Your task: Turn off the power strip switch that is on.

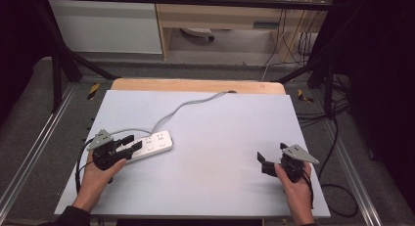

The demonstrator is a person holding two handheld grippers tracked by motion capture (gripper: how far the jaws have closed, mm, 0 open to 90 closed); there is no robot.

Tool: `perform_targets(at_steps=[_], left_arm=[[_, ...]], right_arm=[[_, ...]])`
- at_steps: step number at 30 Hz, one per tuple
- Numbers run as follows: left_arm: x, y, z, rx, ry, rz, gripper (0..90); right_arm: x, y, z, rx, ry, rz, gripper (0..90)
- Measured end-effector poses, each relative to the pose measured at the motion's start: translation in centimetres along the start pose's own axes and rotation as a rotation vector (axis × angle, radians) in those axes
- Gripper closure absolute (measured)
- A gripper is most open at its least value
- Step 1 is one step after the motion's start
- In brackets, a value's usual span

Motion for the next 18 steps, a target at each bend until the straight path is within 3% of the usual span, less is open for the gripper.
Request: perform_targets(at_steps=[13, 18], left_arm=[[-1.1, -0.4, 0.1, -0.036, 0.032, -0.011, 19.2], [-1.3, -0.7, 0.3, -0.058, 0.038, -0.006, 14.7]], right_arm=[[0.0, 0.0, 0.0, 0.000, 0.000, 0.001, 5.3], [0.0, 0.0, 0.0, 0.000, 0.001, 0.003, 5.2]])
Point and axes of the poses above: each handheld gripper's, and its own axes: z roughly backward along the jaws, y roughly out of its underside, x roughly to its left, the point moved 5 cm from there along -z, roughly forward along the jaws, and after that the axes turned 11 degrees about -y, right-handed, at the moved point
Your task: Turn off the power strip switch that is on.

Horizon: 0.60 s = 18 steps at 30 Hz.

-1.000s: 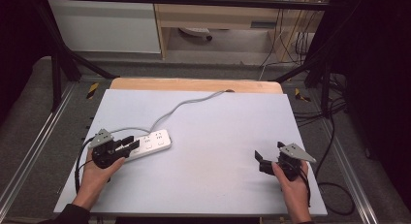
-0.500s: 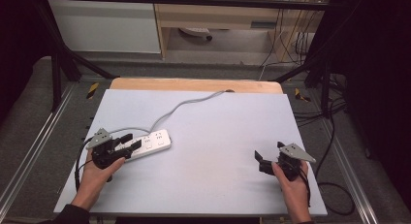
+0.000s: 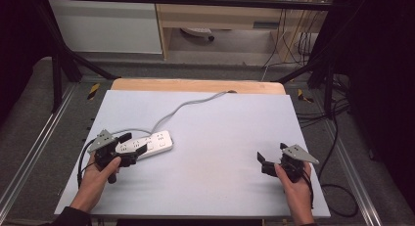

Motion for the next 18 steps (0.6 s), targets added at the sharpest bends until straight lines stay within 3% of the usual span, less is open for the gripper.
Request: perform_targets(at_steps=[10, 18], left_arm=[[-0.3, -1.0, 2.0, -0.017, 0.024, 0.005, 12.8], [0.3, -1.9, 3.9, -0.038, 0.025, 0.011, 12.2]], right_arm=[[0.0, 0.0, 0.0, -0.002, 0.000, -0.006, 5.2], [-0.1, 0.0, 0.1, -0.002, 0.001, -0.009, 5.2]])
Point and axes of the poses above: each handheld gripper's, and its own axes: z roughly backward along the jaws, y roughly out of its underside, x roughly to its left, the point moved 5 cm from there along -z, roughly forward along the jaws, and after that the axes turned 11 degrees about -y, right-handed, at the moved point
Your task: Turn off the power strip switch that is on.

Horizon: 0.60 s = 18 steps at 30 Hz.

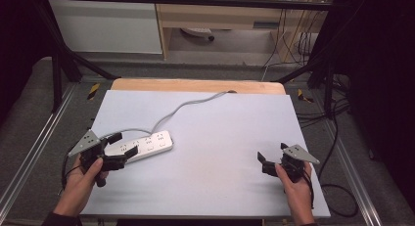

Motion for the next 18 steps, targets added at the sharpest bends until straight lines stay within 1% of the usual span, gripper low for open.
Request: perform_targets(at_steps=[11, 18], left_arm=[[1.7, -0.2, 2.2, -0.025, -0.042, 0.022, 11.9], [3.1, 0.5, 3.4, -0.023, -0.071, 0.027, 11.2]], right_arm=[[-0.1, 0.0, 0.0, -0.002, 0.004, -0.001, 5.1], [-0.1, 0.0, 0.0, -0.002, 0.005, -0.001, 5.2]])
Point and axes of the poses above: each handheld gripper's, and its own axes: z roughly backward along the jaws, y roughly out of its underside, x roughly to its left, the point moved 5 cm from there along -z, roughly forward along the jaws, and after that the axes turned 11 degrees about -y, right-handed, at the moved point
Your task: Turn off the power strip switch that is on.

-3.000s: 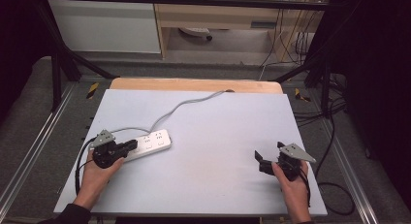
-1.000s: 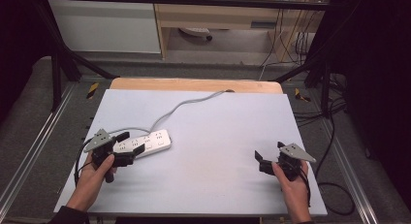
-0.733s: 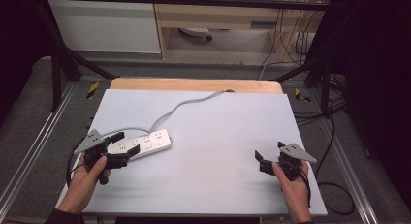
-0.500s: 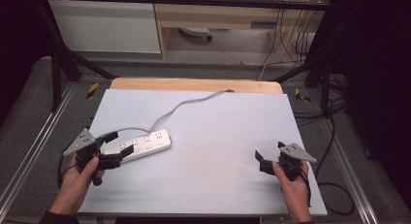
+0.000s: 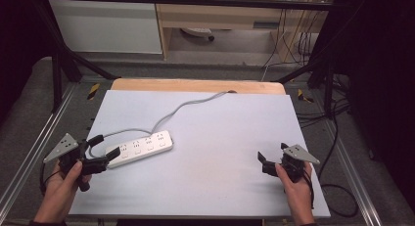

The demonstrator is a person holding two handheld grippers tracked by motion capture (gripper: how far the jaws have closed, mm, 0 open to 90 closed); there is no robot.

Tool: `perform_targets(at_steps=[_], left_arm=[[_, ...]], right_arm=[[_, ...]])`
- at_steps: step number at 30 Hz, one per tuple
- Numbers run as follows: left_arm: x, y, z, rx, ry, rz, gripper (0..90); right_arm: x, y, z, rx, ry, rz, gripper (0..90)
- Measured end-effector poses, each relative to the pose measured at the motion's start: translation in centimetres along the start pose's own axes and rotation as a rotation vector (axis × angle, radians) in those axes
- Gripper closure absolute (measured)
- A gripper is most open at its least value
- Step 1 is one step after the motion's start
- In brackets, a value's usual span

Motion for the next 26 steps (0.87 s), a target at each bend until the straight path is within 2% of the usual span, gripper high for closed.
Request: perform_targets(at_steps=[5, 13, 15, 19, 24, 26], left_arm=[[1.2, 1.0, 0.5, 0.016, -0.036, -0.005, 11.2], [3.1, 3.5, 0.9, 0.096, -0.083, -0.035, 11.4], [3.6, 4.3, 1.0, 0.119, -0.091, -0.028, 11.8], [4.1, 5.4, 1.1, 0.174, -0.121, -0.035, 12.6], [3.7, 5.9, 0.4, 0.209, -0.112, -0.071, 12.5], [3.6, 5.9, 0.3, 0.211, -0.114, -0.069, 12.5]], right_arm=[[0.0, 0.0, 0.0, 0.000, 0.001, -0.003, 5.1], [0.0, 0.1, 0.0, 0.005, 0.001, -0.003, 5.1], [0.0, 0.2, -0.1, 0.012, 0.003, -0.006, 4.7], [-0.2, 0.8, -0.5, 0.060, 0.011, -0.016, 4.3], [-0.4, 1.9, -1.1, 0.152, 0.026, -0.039, 3.9], [-0.5, 2.4, -1.4, 0.186, 0.034, -0.046, 3.7]])
Point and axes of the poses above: each handheld gripper's, and its own axes: z roughly backward along the jaws, y roughly out of its underside, x roughly to its left, the point moved 5 cm from there along -z, roughly forward along the jaws, and after that the axes turned 11 degrees about -y, right-handed, at the moved point
